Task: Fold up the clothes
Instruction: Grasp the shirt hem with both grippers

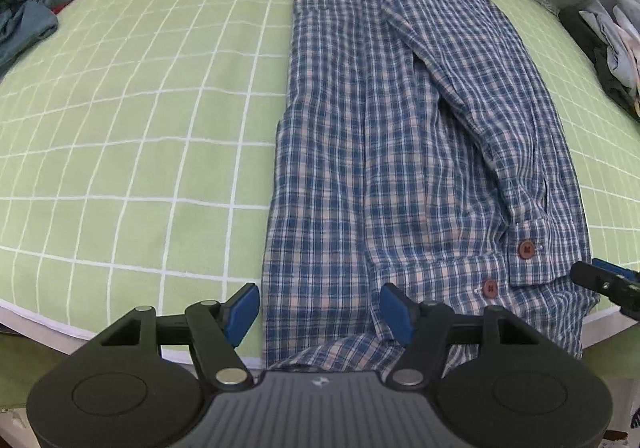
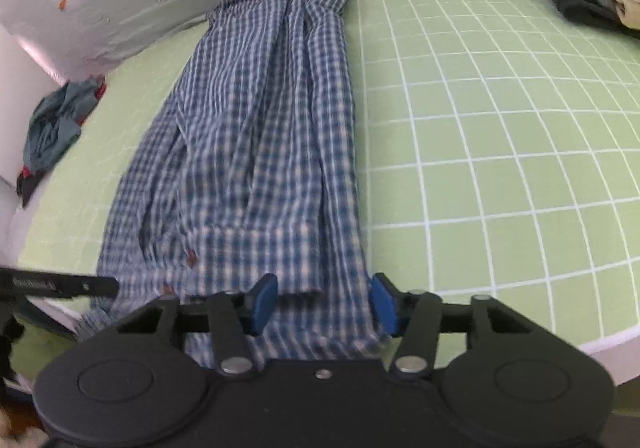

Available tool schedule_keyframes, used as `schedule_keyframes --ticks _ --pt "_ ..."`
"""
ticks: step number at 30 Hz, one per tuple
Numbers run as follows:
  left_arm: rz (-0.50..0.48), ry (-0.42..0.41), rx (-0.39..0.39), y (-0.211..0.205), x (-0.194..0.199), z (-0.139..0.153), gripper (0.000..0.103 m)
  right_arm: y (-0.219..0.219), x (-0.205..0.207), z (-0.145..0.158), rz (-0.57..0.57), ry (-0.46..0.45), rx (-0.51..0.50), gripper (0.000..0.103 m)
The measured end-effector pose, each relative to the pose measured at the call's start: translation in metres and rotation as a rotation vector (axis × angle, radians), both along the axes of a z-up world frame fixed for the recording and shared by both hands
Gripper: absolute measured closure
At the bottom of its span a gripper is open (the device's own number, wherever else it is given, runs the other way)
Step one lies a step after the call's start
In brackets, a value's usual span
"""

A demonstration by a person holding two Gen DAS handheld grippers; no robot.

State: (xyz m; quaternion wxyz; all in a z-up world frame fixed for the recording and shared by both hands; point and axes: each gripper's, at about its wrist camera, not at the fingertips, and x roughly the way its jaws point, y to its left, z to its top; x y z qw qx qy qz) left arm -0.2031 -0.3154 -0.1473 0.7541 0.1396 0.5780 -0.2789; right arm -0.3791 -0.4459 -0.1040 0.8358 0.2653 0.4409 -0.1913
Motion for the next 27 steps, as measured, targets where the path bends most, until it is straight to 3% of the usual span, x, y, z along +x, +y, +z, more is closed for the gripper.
schedule_keyframes --ticks 3,7,22,24,25,26,27 --pt "-0.011 0.014 -0.021 0.004 0.0 -0.002 0.037 0.003 -0.006 0.001 0.048 0.008 -0.041 0.055" --pt "-0.024 0.035 -0.034 0.009 -0.001 -0.005 0.043 0.001 -0.01 0.003 0.027 -0.052 -0.018 0.059" --pt "-0.033 0.072 -0.018 0.021 -0.003 -0.002 0.045 -0.004 -0.015 -0.006 0.025 0.005 0.087 0.062" --pt "-0.046 0.044 0.0 0.017 -0.005 -0.002 0.062 -0.005 -0.015 -0.008 0.031 -0.002 0.113 0.079" --pt "-0.052 0.026 0.012 0.015 -0.005 -0.002 0.069 -0.006 -0.015 -0.01 0.033 -0.004 0.132 0.093" --pt "-0.055 0.014 0.02 0.014 -0.005 -0.002 0.088 -0.007 -0.015 -0.011 0.03 -0.013 0.152 0.095" --pt "-0.048 0.029 0.008 0.014 -0.004 -0.003 0.1 -0.008 -0.015 -0.011 0.025 -0.027 0.169 0.096"
